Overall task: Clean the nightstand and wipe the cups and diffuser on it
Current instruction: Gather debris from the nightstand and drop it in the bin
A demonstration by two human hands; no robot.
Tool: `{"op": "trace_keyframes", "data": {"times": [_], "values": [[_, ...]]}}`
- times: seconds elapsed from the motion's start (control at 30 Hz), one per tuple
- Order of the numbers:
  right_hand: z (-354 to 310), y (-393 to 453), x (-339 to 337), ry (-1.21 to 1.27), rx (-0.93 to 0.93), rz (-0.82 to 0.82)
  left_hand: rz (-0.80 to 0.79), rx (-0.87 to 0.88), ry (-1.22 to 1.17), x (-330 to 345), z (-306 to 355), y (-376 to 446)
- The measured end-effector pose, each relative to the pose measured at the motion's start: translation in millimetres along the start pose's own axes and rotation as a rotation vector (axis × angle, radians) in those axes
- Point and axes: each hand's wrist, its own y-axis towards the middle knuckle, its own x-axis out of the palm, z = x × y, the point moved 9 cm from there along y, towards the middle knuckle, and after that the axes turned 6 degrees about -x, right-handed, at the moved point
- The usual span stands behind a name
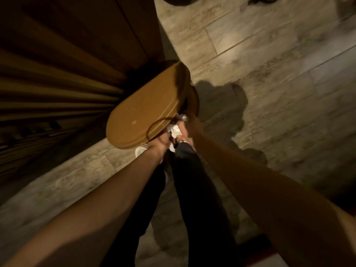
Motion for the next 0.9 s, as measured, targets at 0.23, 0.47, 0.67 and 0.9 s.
{"op": "trace_keyframes", "data": {"times": [0.23, 0.47, 0.67, 0.9], "values": [[-3, -8, 17, 0.417, 0.093, -0.128, 0.036, 0.09, 0.032, -11, 10, -14], [-24, -49, -38, 0.147, -0.114, 0.026, 0.107, 0.08, 0.351, -32, 11, -65], [-53, -118, -121, -0.041, -0.264, 0.182, -0.129, 0.249, 0.755, 12, 23, -154], [-93, -223, -239, -0.228, -0.336, 0.443, 0.138, 1.005, 1.498, 64, 97, -302]]}}
